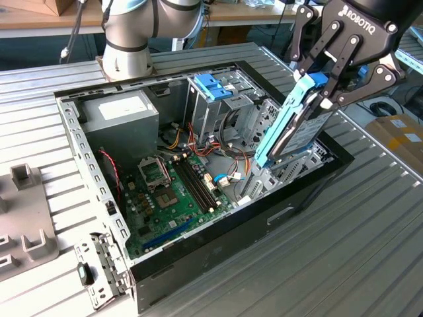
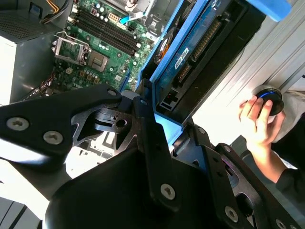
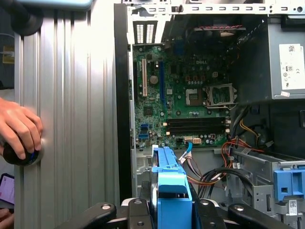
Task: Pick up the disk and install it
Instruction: 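Pick up the disk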
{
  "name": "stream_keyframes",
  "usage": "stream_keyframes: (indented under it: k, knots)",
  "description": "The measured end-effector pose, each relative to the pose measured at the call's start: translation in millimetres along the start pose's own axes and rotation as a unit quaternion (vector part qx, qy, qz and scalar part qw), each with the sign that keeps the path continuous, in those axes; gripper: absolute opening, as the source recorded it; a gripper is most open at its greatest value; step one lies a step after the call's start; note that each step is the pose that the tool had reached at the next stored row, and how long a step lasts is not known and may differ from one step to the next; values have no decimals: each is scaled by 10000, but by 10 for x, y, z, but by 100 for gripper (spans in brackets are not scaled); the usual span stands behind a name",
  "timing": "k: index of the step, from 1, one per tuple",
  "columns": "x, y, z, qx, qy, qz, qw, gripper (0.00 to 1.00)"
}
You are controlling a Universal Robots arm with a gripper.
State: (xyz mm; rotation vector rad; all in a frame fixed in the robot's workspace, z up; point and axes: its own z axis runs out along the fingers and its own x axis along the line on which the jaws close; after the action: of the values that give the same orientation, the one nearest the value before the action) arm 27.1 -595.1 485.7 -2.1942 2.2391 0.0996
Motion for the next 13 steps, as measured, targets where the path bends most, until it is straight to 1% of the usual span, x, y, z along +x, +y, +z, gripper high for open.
stream_keyframes:
  k: [3,4,5,6,13]
  knots:
    - [0,-15,3,0,0,0,10000,37]
    - [-1,-97,18,0,0,0,10000,37]
    - [-4,-234,45,-2,12,1,10000,37]
    - [-6,-344,65,-3,22,1,10000,37]
    - [-6,-377,79,-3,23,1,10000,37]
